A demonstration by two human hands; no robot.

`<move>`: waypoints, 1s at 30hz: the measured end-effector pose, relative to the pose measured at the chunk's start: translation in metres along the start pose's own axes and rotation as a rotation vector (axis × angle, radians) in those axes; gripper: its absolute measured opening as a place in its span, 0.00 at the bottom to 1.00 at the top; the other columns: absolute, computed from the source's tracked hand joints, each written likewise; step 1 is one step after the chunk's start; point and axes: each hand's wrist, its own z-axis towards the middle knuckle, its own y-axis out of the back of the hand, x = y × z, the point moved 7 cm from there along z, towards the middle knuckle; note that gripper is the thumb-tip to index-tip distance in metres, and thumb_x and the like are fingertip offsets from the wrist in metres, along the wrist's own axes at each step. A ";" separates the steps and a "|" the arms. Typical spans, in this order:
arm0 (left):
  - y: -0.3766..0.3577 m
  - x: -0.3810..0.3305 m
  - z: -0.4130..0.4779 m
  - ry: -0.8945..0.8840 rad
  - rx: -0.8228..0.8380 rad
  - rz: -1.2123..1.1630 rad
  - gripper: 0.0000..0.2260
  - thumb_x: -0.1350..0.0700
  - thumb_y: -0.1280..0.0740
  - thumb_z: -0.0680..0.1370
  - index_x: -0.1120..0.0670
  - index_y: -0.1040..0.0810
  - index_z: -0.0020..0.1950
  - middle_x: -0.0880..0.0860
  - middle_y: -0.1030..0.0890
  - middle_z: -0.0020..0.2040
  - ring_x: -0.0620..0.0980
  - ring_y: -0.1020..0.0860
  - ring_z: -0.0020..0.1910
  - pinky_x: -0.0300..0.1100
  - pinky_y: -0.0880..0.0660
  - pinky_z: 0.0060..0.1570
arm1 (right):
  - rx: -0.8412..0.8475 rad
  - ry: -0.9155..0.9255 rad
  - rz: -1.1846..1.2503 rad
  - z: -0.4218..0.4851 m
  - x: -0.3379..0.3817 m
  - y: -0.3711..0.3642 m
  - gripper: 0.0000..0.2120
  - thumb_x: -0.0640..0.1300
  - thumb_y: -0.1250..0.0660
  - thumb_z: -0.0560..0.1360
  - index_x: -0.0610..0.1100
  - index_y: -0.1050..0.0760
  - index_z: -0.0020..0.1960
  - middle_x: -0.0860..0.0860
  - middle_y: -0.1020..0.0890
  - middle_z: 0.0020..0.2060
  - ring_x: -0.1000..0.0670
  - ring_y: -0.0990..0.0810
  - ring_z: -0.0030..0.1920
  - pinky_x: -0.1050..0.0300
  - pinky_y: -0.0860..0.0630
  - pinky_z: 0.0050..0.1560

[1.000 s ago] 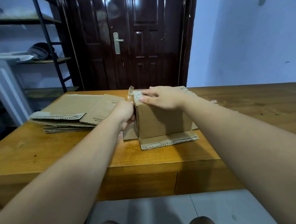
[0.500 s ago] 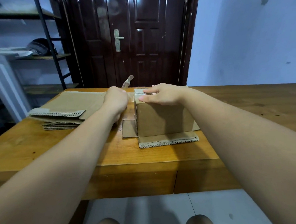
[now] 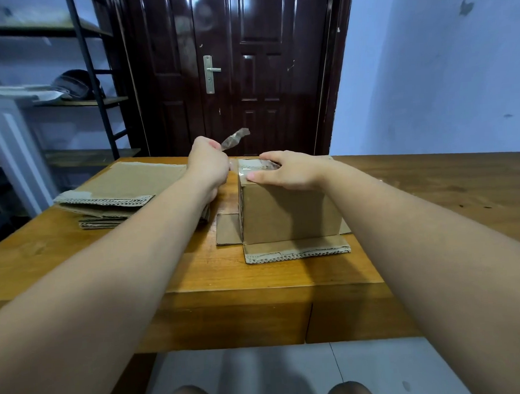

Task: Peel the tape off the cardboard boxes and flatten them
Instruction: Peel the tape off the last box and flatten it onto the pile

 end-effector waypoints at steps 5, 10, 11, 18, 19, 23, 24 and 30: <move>-0.009 -0.015 0.002 -0.031 0.004 0.031 0.10 0.66 0.43 0.79 0.52 0.28 0.50 0.53 0.27 0.45 0.48 0.28 0.39 0.40 0.25 0.39 | -0.002 -0.007 0.028 -0.004 0.005 0.000 0.42 0.70 0.38 0.71 0.50 0.43 0.77 0.49 0.36 0.75 0.44 0.35 0.72 0.46 0.37 0.71; -0.025 -0.041 0.005 -0.287 -0.004 0.420 0.11 0.66 0.39 0.78 0.53 0.28 0.55 0.54 0.23 0.52 0.53 0.23 0.50 0.49 0.22 0.51 | 0.006 -0.016 -0.001 -0.006 0.008 0.001 0.39 0.68 0.39 0.73 0.48 0.41 0.76 0.48 0.34 0.74 0.44 0.35 0.72 0.47 0.38 0.72; -0.028 -0.046 0.002 -0.355 -0.009 0.507 0.11 0.66 0.38 0.77 0.53 0.29 0.56 0.54 0.23 0.51 0.53 0.23 0.48 0.49 0.22 0.49 | 0.009 -0.021 0.000 -0.007 0.009 0.001 0.39 0.68 0.39 0.73 0.48 0.41 0.76 0.48 0.34 0.73 0.44 0.34 0.72 0.47 0.39 0.72; -0.020 -0.042 0.008 -0.208 0.231 0.562 0.08 0.65 0.42 0.80 0.60 0.24 0.54 0.60 0.22 0.49 0.53 0.24 0.40 0.44 0.24 0.40 | 0.083 -0.075 0.034 -0.016 0.020 0.009 0.23 0.53 0.39 0.79 0.44 0.32 0.71 0.45 0.27 0.67 0.46 0.29 0.66 0.51 0.35 0.69; -0.020 -0.037 0.006 -0.122 0.289 0.427 0.08 0.64 0.43 0.80 0.59 0.25 0.49 0.58 0.22 0.43 0.49 0.28 0.32 0.39 0.28 0.31 | 0.086 -0.079 0.040 -0.016 0.021 0.009 0.23 0.52 0.39 0.80 0.43 0.31 0.71 0.44 0.26 0.65 0.45 0.28 0.65 0.51 0.34 0.68; -0.018 -0.019 -0.002 0.111 0.428 0.063 0.09 0.60 0.42 0.82 0.57 0.28 0.42 0.53 0.27 0.33 0.44 0.40 0.22 0.32 0.42 0.23 | 0.042 -0.068 -0.014 -0.015 0.027 0.005 0.30 0.61 0.38 0.77 0.45 0.33 0.72 0.47 0.26 0.66 0.45 0.31 0.68 0.49 0.36 0.70; -0.017 -0.017 -0.003 0.114 0.441 0.061 0.09 0.58 0.39 0.81 0.57 0.27 0.42 0.53 0.27 0.34 0.44 0.40 0.24 0.33 0.42 0.25 | 0.033 -0.060 -0.022 -0.015 0.028 0.005 0.31 0.62 0.38 0.76 0.46 0.34 0.73 0.47 0.27 0.67 0.45 0.31 0.69 0.50 0.36 0.70; -0.007 -0.018 -0.006 0.048 0.421 0.018 0.18 0.72 0.36 0.74 0.60 0.27 0.61 0.58 0.25 0.42 0.46 0.35 0.28 0.36 0.37 0.27 | 0.028 0.000 0.029 -0.014 0.042 0.010 0.24 0.51 0.33 0.77 0.50 0.31 0.71 0.49 0.26 0.64 0.50 0.26 0.60 0.63 0.33 0.56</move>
